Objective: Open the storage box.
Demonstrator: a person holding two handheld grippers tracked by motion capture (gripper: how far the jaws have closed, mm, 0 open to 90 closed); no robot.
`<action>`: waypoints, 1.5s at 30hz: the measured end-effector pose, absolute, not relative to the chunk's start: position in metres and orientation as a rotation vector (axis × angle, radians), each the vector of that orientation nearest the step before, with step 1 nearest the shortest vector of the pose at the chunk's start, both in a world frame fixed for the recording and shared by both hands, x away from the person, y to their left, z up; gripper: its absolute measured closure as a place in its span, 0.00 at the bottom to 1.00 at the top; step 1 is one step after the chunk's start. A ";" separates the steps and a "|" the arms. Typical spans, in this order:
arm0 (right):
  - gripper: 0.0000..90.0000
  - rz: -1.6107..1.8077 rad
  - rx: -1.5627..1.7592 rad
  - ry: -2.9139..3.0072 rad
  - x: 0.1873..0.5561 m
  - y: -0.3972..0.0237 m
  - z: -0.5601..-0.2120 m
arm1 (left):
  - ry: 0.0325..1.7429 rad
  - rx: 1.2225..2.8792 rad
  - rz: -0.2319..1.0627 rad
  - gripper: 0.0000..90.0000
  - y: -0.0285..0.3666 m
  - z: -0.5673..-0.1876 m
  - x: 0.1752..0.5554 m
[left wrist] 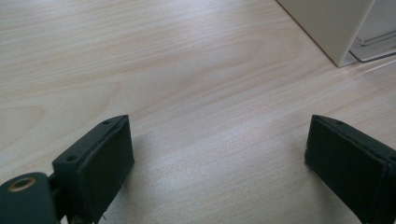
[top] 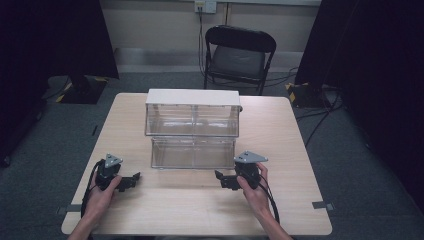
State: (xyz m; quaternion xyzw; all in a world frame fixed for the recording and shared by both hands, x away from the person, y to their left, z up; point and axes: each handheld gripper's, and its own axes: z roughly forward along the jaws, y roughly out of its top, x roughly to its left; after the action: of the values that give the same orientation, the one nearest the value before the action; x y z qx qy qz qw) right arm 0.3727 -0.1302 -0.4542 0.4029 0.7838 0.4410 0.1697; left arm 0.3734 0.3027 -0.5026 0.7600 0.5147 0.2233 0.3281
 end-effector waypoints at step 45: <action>0.15 1.278 1.135 2.230 0.370 -0.132 -0.444 | 1.348 1.989 0.585 0.08 0.303 -0.503 0.373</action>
State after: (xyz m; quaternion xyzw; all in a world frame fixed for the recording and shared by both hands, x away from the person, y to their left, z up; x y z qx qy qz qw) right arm 0.3700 -0.1316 -0.4445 0.3983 0.7827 0.4487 0.1654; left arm 0.3734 0.3027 -0.5027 0.7598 0.5148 0.2234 0.3283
